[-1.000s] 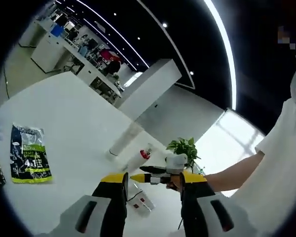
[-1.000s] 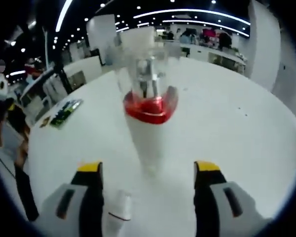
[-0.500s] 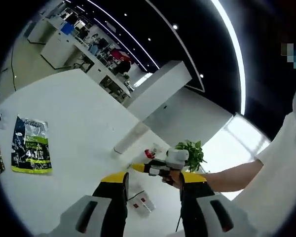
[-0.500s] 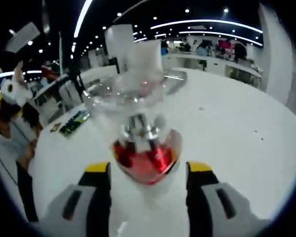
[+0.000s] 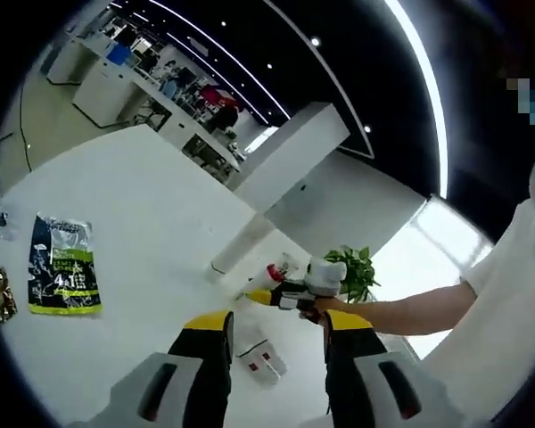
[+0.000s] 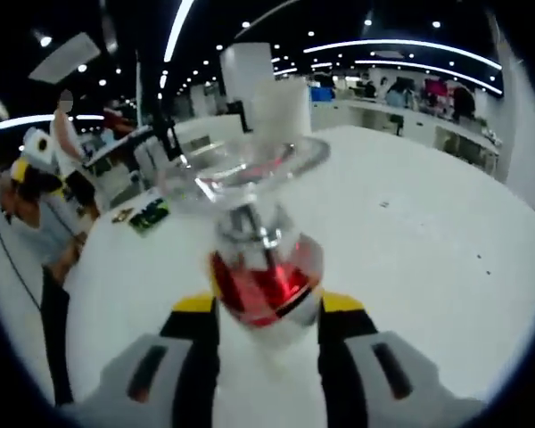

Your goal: Arrange the skincare products in the storage area until every visible bottle or jar stands upright without overlapping.

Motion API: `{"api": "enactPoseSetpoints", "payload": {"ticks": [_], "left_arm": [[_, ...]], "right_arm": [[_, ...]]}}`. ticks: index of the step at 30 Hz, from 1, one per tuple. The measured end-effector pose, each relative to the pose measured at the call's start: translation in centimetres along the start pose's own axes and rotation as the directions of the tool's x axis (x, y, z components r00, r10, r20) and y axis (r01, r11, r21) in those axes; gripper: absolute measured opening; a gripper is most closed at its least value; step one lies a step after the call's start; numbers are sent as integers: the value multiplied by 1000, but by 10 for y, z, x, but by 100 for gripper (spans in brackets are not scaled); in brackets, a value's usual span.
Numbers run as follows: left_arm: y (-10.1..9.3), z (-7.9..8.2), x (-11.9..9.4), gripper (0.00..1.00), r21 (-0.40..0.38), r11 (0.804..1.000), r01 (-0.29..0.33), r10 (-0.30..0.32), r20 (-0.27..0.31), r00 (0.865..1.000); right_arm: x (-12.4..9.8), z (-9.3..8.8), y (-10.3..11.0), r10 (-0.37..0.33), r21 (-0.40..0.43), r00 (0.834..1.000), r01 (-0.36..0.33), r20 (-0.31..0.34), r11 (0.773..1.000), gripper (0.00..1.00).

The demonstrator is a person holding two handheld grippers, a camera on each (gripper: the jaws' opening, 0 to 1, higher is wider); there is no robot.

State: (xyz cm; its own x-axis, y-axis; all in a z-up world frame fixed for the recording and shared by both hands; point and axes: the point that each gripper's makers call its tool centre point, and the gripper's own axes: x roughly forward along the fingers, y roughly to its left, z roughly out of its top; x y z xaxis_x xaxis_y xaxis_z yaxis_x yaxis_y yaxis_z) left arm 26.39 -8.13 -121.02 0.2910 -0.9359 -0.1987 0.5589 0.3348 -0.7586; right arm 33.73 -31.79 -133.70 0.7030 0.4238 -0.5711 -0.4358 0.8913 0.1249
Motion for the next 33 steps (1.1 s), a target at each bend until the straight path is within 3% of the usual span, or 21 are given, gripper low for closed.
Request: {"api": "enactPoseSetpoints", "payload": {"ticks": [4,14,20,24,33], "left_arm": [[3,0,-1,41,-10,1000,-20,20,10,1000],[-2,13,-1,40,8,999,-34,33,60,998],[4,10,-12,38,-9,998,-65,65,69,995],[6,18,-17,37,-58,996,-70,77,125,989],[5,18,-10,37,-37,996,-81,84,100,991]], "right_arm": [[-3,-3,-1,10,-10,1000,-10,-9,1000,32],[1,4,-3,-14,-25,1000,13,-27,1000,29],[12,13,-17,-42,-24,999,42,-9,999,29],[15,16,-16,-46,-48,999,46,-13,998,28],[13,15,-21,-39,-33,999,39,2,999,28]]}}
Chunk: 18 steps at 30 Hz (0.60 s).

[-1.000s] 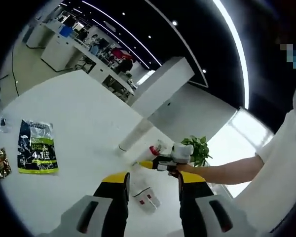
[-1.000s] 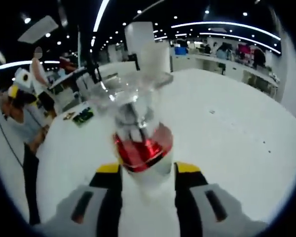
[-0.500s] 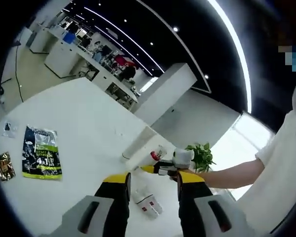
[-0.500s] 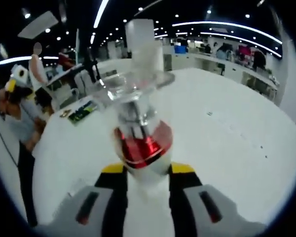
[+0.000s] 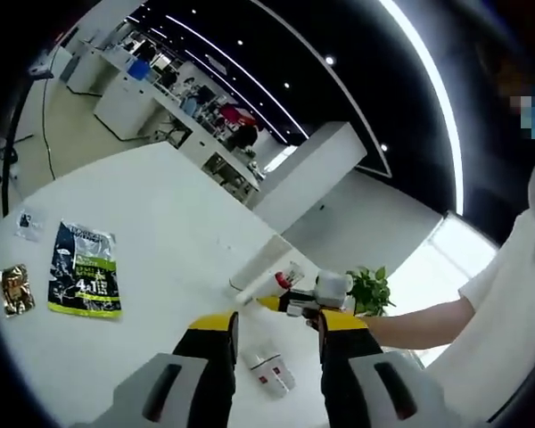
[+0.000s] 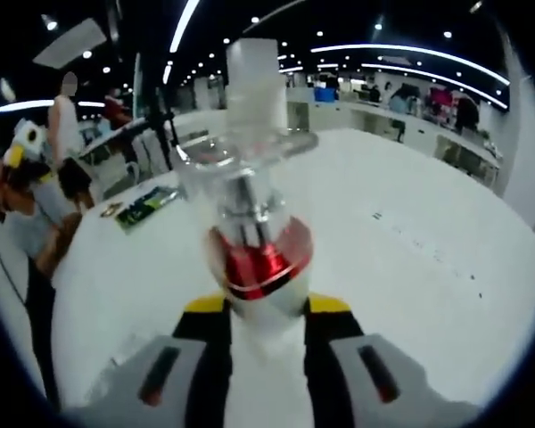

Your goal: Arrange the skincare products in the storage area until every visible bottle or jar stands upright without overlapping.

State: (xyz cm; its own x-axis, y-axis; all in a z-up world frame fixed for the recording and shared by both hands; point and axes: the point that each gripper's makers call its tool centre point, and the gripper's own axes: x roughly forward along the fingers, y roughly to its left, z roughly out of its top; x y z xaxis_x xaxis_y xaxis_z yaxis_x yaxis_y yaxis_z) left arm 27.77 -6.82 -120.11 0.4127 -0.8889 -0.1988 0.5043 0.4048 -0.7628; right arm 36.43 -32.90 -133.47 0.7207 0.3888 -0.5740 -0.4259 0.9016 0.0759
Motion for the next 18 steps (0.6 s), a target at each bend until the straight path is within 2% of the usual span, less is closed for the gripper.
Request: {"api": "enactPoseSetpoints", "payload": {"ticks": [9,18], "left_arm": [[1,-1,2,37,8,1000,-19,19,-8,1000],[-1,-6,4,36,14,999,-33,33,-10,999]], "right_arm": [[2,3,-21,-53,49,998,51,35,998,28],[13,11,-20,-39,41,997,37,60,998,28]]}}
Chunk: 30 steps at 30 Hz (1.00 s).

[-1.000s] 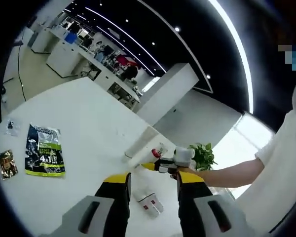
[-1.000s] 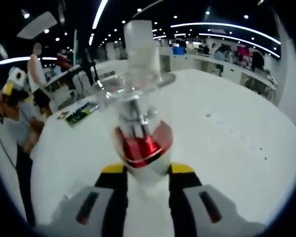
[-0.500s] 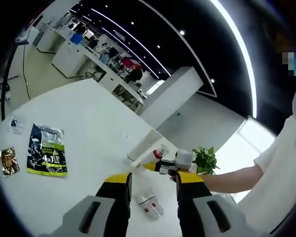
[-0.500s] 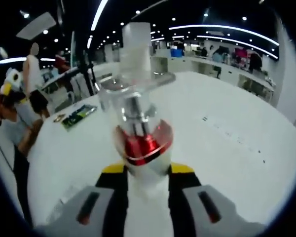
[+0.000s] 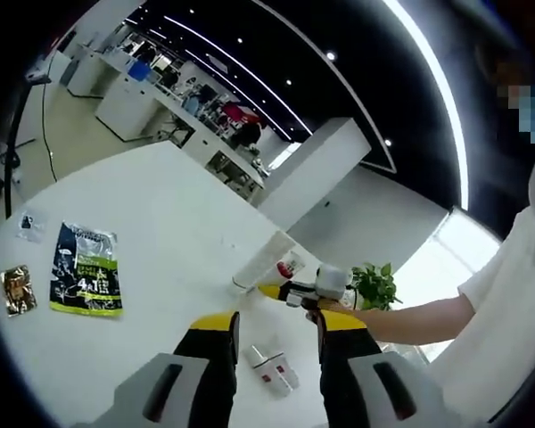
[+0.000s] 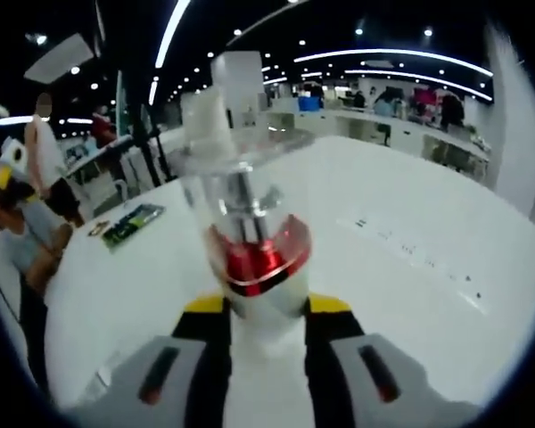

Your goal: Arrange the skincare products in the storage area until every visible bottle or jar stands upright without overlapping.

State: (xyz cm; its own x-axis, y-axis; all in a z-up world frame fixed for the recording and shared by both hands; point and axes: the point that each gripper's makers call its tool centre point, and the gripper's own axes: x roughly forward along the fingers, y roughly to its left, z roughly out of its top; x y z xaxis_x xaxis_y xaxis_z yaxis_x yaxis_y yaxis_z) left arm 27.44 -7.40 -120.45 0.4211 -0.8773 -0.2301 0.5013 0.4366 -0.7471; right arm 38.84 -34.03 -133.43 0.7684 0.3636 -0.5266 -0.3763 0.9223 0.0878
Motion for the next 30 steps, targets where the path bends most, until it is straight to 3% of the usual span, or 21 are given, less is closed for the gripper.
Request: {"api": "enactPoseSetpoints", "payload": {"ticks": [14,30], "left_arm": [[-1,-2,-3,36,13,1000,-21,20,9,1000],[1,-9,-10,36,4,999,-42,42,13,999]], "right_arm": [[6,4,2,7,-26,1000,-7,7,1000,29],[8,6,-1,-36,47,999,35,27,998,34]]}}
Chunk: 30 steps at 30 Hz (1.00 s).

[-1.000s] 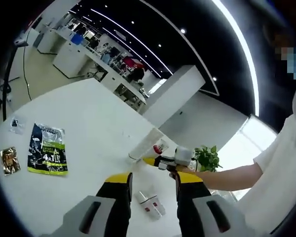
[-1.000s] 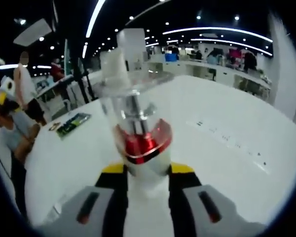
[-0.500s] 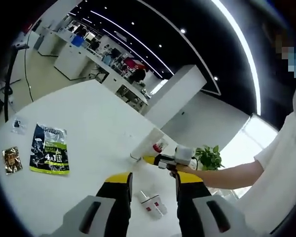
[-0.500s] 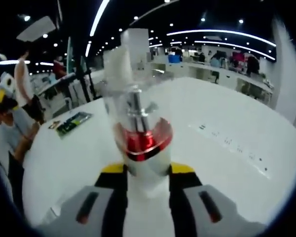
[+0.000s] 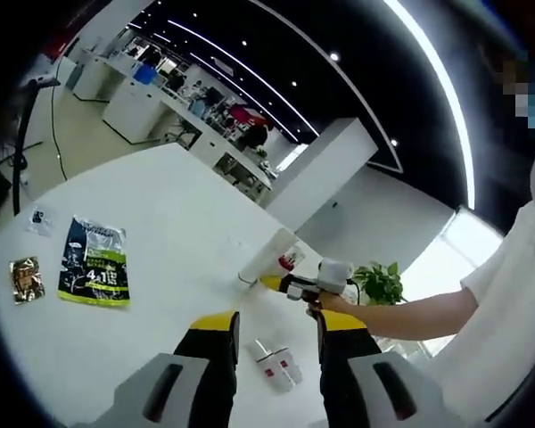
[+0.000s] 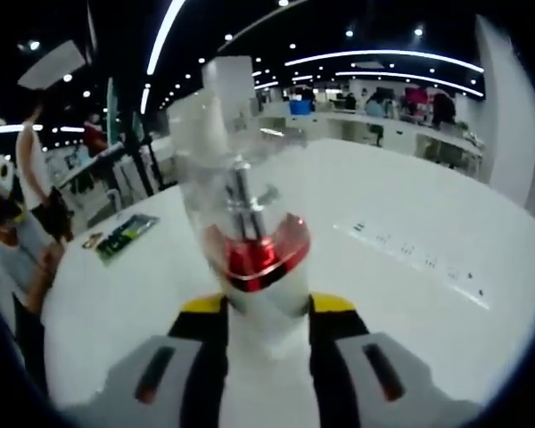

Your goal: Arrange the skincare products in the storage area until every visible bottle or jar stands upright without overlapping.

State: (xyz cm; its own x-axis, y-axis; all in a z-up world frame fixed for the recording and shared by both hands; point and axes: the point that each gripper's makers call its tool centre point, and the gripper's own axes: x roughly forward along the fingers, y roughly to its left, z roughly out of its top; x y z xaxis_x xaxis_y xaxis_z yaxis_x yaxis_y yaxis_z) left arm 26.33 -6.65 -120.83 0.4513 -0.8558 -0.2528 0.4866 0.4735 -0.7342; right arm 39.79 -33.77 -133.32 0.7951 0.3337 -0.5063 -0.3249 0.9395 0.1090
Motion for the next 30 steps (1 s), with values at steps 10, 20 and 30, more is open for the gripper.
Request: {"api": "enactPoseSetpoints", "payload": {"ticks": [10,20,30], "left_arm": [[-9,-1,1,36,18,999,27,-26,-6,1000],[-25,-8,25,36,34,993,117,-114,-79,990],[-55,-28,62,36,28,964,266,-255,-205,945]], "right_arm": [[-21,-6,-1,-42,77,999,41,19,996,40],[-89,-35,19,-171,309,982,138,80,941,46],[-145,-77,57,-242,356,970,217,28,909,46]]}}
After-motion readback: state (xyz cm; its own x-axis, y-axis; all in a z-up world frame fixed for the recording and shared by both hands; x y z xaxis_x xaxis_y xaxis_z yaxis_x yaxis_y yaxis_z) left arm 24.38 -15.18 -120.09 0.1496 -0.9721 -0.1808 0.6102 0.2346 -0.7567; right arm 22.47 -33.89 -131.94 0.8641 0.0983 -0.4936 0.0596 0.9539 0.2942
